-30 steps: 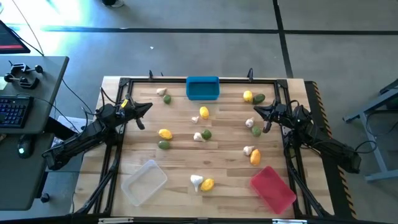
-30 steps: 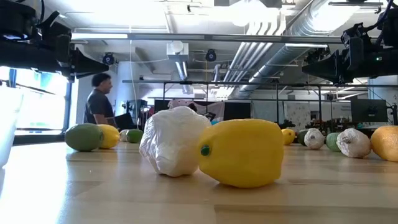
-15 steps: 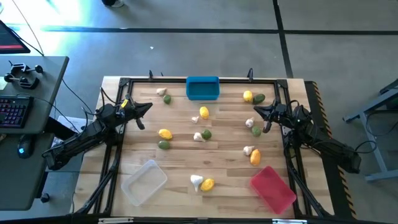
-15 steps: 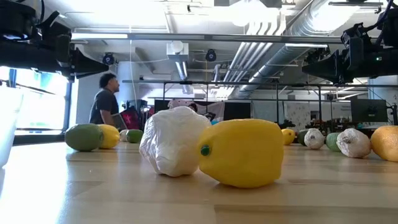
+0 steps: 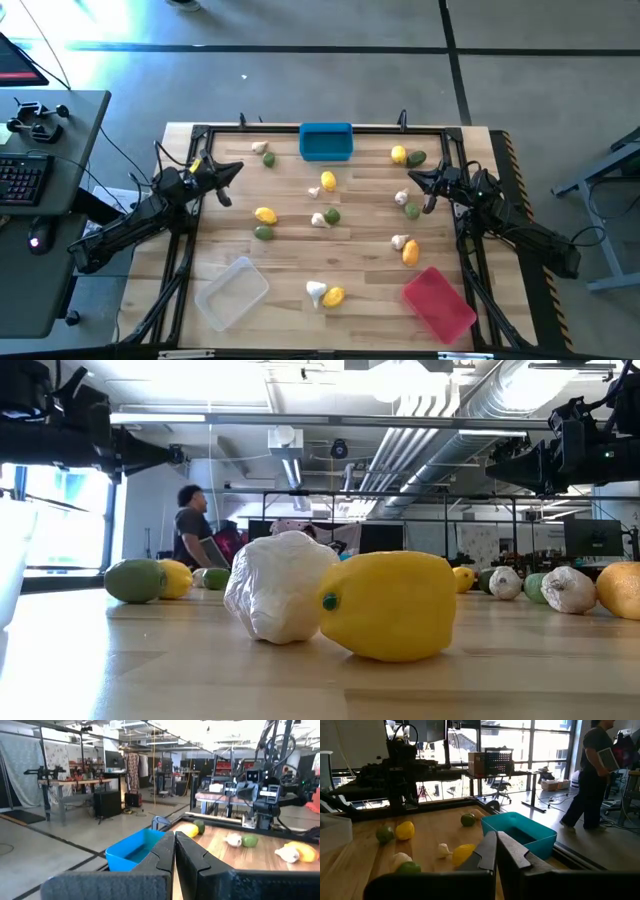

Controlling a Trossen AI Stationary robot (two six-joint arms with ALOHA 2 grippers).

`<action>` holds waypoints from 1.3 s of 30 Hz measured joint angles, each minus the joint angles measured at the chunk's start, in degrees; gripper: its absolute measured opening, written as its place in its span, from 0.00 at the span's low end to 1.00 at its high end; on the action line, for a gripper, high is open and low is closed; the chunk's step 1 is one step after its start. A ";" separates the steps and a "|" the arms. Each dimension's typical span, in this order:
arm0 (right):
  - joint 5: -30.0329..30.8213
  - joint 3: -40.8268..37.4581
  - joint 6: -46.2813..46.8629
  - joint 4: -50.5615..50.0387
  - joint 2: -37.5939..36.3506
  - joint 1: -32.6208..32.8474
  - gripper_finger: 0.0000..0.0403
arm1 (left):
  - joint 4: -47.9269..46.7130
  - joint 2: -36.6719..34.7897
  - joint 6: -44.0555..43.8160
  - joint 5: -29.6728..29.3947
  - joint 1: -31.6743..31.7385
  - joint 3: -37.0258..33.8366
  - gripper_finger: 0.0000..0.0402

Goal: Sort produce into baskets
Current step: Put the lemon into the transparent bin

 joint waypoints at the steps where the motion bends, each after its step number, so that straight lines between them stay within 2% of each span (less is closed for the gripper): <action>1: 0.02 -0.02 -0.02 0.00 0.00 0.00 0.00 | 0.14 0.00 -0.60 0.02 0.00 0.00 0.00; 5: 0.00 -0.02 -0.02 0.00 0.00 0.00 0.00 | 0.46 0.01 -4.81 1.20 0.01 0.00 0.00; 10: 0.02 -0.02 -0.01 0.01 0.00 0.00 0.00 | 2.06 0.02 -5.49 0.59 -0.07 0.00 0.00; 12: 0.02 -0.02 -0.02 0.02 0.00 0.01 0.00 | 3.16 0.00 -6.26 2.16 -0.08 0.00 0.00; 16: 0.02 -0.02 0.00 0.00 0.00 0.02 0.00 | 5.36 0.40 -9.23 16.15 -0.10 0.82 0.00; 19: 0.01 -0.02 -0.01 0.00 0.00 0.00 0.00 | 4.13 2.23 -11.01 21.74 -0.12 2.00 0.00; 22: 0.02 -0.02 -0.01 0.02 0.00 0.00 0.00 | 1.51 5.39 -8.78 24.66 -0.89 3.35 0.00; 27: 0.02 -0.02 0.00 0.02 0.00 0.00 0.00 | -0.46 12.57 -5.53 24.77 -4.84 5.01 0.00; 30: 0.02 -0.02 0.00 0.00 0.00 0.00 0.00 | -0.48 16.89 -3.89 22.35 -7.91 6.14 0.02; 34: 0.02 -0.02 0.00 0.02 0.00 0.01 0.00 | -0.39 22.72 -2.76 17.35 -11.93 7.64 0.08; 39: 0.02 -0.02 -0.01 0.01 0.00 0.00 0.00 | -0.59 30.63 -0.30 13.76 -16.14 10.30 0.18</action>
